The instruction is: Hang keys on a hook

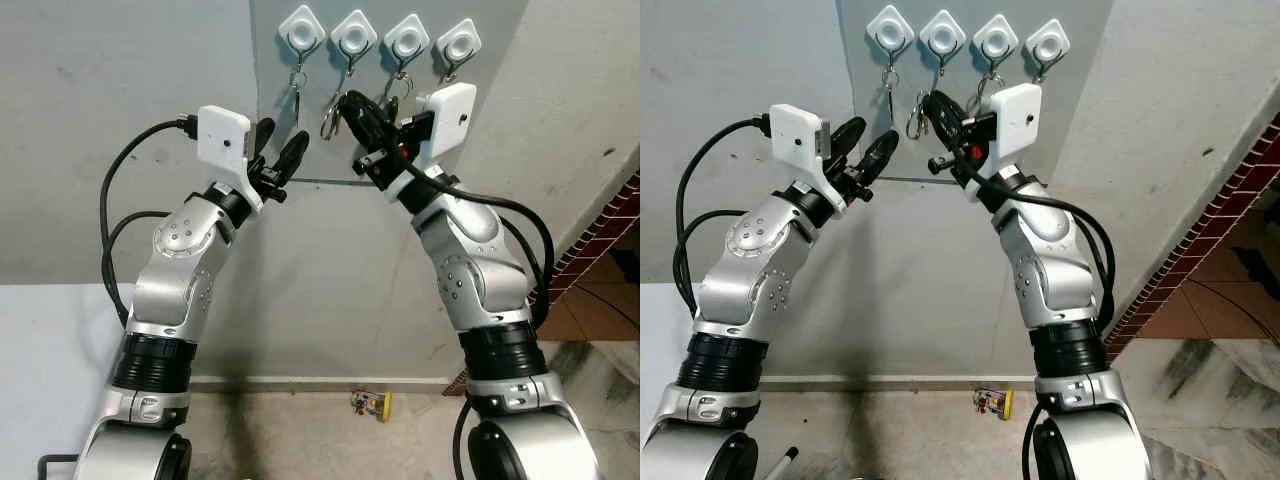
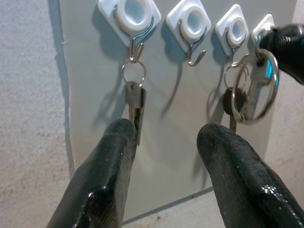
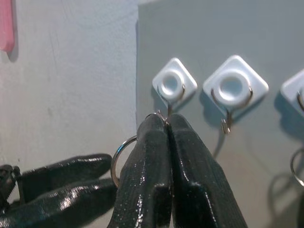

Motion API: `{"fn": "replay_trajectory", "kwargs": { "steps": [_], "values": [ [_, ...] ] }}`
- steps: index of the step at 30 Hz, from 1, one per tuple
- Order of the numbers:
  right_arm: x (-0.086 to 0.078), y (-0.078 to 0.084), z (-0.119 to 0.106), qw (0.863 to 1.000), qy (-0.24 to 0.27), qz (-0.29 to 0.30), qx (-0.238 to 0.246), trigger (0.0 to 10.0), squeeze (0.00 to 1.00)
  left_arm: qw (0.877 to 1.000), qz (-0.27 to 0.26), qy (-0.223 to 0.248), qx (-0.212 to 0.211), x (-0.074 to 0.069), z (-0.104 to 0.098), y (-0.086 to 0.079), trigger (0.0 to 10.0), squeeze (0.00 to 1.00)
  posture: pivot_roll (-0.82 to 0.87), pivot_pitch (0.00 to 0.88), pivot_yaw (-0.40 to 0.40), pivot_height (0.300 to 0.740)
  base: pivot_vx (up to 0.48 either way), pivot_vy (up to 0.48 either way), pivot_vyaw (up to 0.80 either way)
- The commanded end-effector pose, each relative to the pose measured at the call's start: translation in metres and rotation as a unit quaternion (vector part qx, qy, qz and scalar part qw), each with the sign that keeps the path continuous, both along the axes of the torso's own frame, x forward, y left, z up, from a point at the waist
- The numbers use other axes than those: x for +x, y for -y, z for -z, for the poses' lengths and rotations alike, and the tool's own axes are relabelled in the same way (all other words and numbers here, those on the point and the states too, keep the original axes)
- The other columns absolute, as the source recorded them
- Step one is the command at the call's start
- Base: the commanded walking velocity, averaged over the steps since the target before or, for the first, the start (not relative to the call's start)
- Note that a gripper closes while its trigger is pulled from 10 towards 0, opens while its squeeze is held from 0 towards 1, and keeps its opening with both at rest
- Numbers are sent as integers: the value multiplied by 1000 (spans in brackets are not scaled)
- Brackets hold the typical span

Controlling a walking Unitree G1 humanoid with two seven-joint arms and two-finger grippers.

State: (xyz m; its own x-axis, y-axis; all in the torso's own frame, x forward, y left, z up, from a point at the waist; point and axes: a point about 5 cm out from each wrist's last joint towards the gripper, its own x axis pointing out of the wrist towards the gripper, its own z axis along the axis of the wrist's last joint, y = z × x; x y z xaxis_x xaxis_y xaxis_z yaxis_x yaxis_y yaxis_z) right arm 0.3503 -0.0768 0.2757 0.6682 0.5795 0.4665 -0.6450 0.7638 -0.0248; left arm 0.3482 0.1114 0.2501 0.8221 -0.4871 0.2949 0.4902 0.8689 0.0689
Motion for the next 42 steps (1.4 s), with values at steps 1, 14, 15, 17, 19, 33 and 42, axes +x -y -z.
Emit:
{"fn": "replay_trajectory", "kwargs": {
  "steps": [1, 14, 15, 17, 19, 33, 42],
  "values": [
    [2, 1, -7, 1000, 10, 2, 14, 10000, 0, 1000, 13, 17, 3, -1, -10, 4, 10000, 0, -50, 63, -31, 740, 0, 0, 0],
    [8, 7, -15, 998, 10, 22, 55, 10000, 0, 1000, 21, 18, 3, 0, -12, 6, 10000, 0, -56, 64, -27, 740, 0, 0, 0],
    [8, 7, -15, 998, 10, 22, 55, 10000, 0, 1000, 21, 18, 3, 0, -12, 6, 10000, 0, -56, 64, -27, 740, 0, 0, 0],
    [10, 8, -15, 998, 4, 23, 63, 10000, 0, 1000, 21, 18, 2, 0, -12, 6, 10000, 0, -56, 64, -27, 740, 0, 0, 0],
    [12, 8, -16, 997, -5, 25, 70, 10000, 0, 1000, 21, 19, 1, 0, -14, 7, 10000, 0, -53, 72, -28, 740, 0, 0, 0],
    [23, 4, -13, 994, -41, 27, 94, 10000, 0, 999, 38, 21, -2, -3, -16, 15, 10000, 0, -55, 78, -26, 740, 0, 0, 0],
    [31, 3, -16, 993, -50, 32, 103, 10000, 0, 999, 39, 22, -3, -4, -17, 15, 10000, 0, -52, 79, -28, 740, 0, 0, 0]
  ]
}}
